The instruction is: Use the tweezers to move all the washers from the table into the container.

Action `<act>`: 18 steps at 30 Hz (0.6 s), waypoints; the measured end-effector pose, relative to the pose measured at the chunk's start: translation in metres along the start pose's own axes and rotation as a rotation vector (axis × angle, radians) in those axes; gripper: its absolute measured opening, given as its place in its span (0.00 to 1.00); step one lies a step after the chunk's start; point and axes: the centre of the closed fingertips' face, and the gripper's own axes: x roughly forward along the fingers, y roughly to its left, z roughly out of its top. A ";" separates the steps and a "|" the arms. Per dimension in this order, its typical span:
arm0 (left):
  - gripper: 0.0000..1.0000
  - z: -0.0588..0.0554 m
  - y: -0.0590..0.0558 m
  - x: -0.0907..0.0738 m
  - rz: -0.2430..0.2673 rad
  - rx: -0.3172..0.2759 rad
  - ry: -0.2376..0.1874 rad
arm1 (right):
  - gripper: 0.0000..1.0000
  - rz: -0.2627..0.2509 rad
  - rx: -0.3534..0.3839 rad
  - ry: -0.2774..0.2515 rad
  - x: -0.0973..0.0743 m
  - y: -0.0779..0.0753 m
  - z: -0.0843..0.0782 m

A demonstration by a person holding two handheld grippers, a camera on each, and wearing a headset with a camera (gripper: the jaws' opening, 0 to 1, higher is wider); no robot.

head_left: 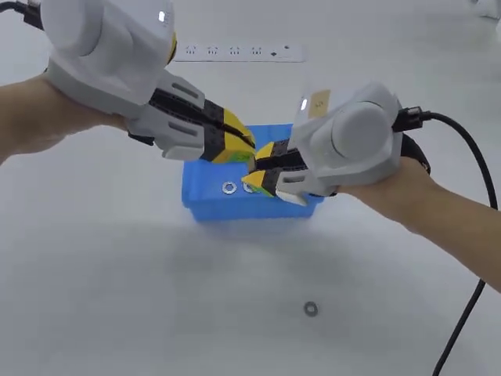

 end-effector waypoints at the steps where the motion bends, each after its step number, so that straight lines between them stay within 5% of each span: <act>1: 0.07 0.000 0.000 0.000 -0.002 -0.001 0.000 | 0.11 0.002 0.002 0.000 0.000 0.001 0.000; 12: 0.07 0.007 -0.003 -0.007 0.011 0.022 -0.006 | 0.12 -0.010 -0.009 -0.022 -0.008 0.001 0.010; 18: 0.06 0.020 -0.007 -0.017 0.020 0.056 -0.017 | 0.12 -0.026 -0.018 -0.055 -0.021 0.002 0.022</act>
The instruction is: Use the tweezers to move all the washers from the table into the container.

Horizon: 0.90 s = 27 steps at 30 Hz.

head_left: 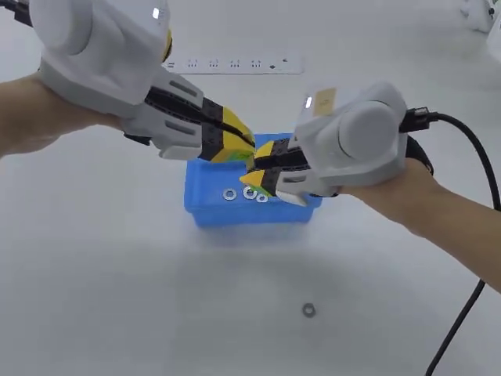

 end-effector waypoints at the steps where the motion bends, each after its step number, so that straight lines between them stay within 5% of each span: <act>1: 0.06 0.003 -0.002 -0.002 -0.001 0.003 -0.003 | 0.12 -0.004 -0.002 -0.006 -0.003 0.000 0.002; 14: 0.06 0.027 -0.042 -0.009 -0.006 0.041 -0.012 | 0.12 -0.008 -0.027 -0.032 -0.037 0.034 0.017; 17: 0.07 0.038 -0.061 -0.005 -0.003 0.031 -0.019 | 0.12 -0.009 -0.025 -0.030 -0.044 0.041 0.017; 27: 0.07 0.048 -0.095 0.006 -0.033 0.020 -0.029 | 0.11 -0.002 -0.023 -0.015 -0.062 0.068 0.006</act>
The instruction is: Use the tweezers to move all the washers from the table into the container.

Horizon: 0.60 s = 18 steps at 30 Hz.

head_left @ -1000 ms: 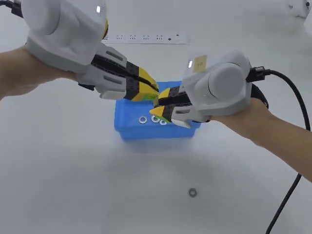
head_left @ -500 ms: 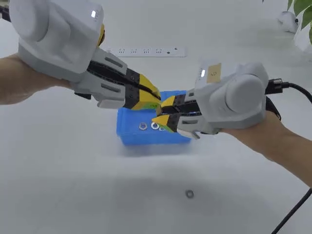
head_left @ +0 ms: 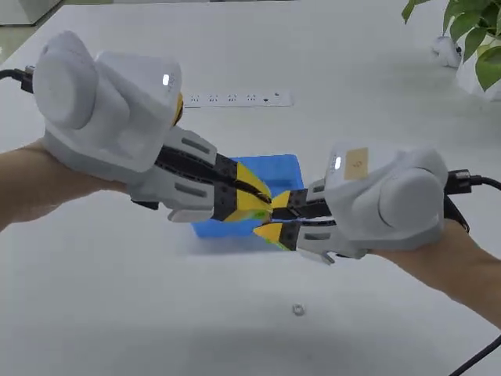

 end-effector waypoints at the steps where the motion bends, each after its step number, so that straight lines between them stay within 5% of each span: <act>1: 0.07 0.000 -0.002 0.001 -0.002 -0.001 -0.002 | 0.11 0.000 0.009 0.001 -0.003 0.003 -0.002; 18: 0.06 -0.013 -0.035 0.025 -0.055 -0.049 -0.010 | 0.11 0.028 0.078 0.019 -0.012 0.044 -0.032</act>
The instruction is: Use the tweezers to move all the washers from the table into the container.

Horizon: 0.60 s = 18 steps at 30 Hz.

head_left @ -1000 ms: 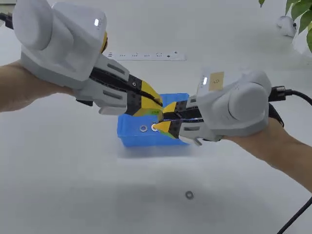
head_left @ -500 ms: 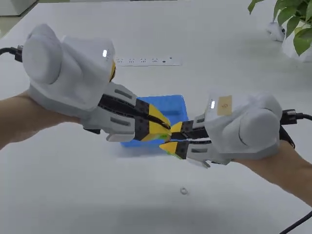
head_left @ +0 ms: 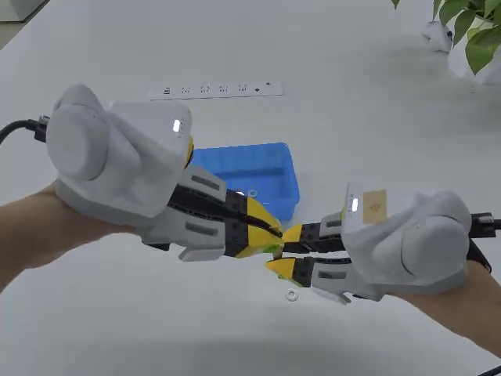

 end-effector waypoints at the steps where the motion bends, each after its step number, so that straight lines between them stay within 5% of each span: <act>1: 0.06 -0.001 -0.001 0.001 -0.005 -0.007 -0.001 | 0.11 0.003 0.006 0.000 0.000 0.002 -0.001; 18: 0.06 -0.011 -0.013 0.018 -0.045 -0.046 -0.010 | 0.12 0.003 0.070 0.005 -0.002 0.015 -0.020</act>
